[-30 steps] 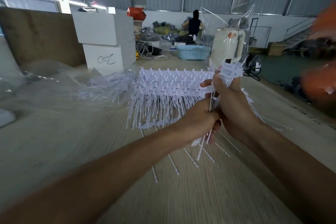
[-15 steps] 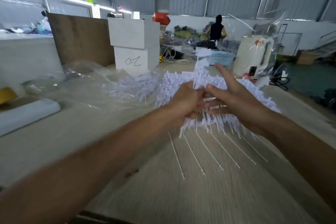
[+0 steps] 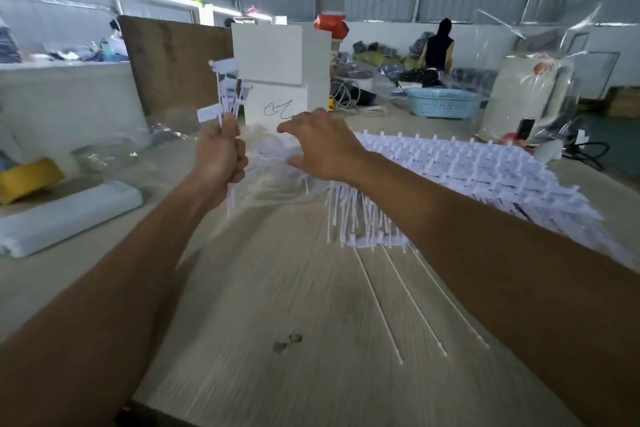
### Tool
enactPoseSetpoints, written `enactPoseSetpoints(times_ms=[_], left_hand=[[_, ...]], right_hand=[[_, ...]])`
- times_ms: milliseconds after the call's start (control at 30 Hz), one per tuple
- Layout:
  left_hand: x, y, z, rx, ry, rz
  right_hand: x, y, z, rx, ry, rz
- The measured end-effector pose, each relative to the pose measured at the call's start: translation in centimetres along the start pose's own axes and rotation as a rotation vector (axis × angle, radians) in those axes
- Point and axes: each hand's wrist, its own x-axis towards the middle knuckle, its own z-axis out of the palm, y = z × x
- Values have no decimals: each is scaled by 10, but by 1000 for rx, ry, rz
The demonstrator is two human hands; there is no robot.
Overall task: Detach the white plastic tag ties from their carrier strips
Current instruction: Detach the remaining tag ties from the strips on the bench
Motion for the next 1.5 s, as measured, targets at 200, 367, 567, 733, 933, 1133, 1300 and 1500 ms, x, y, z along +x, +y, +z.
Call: enactPoseSetpoints(times_ms=[200,367,567,733,933,1133,1300,1500], left_hand=[[9,-10,-6,101,-9,-1],[12,-15,-1,289,-116,50],[19,-26,-21,757,-343,-142],[18,-26,-23,928,-233,-159],[41,5,15,850,-349,-250],[69,4,60,1017,-367,-246],[85,-17,75,1159,-413,-135],[83,2,58,1514,-609,-59]], right_hand=[[37,14,24,-214,-181,34],[55,40,3,169,-50,257],[62,59,-11,435,194,440],[50,40,-16,374,121,280],[33,29,-21,131,86,207],[-2,27,-40,77,-6,87],[-113,36,-44,149,117,3],[-238,100,-36,379,157,454]])
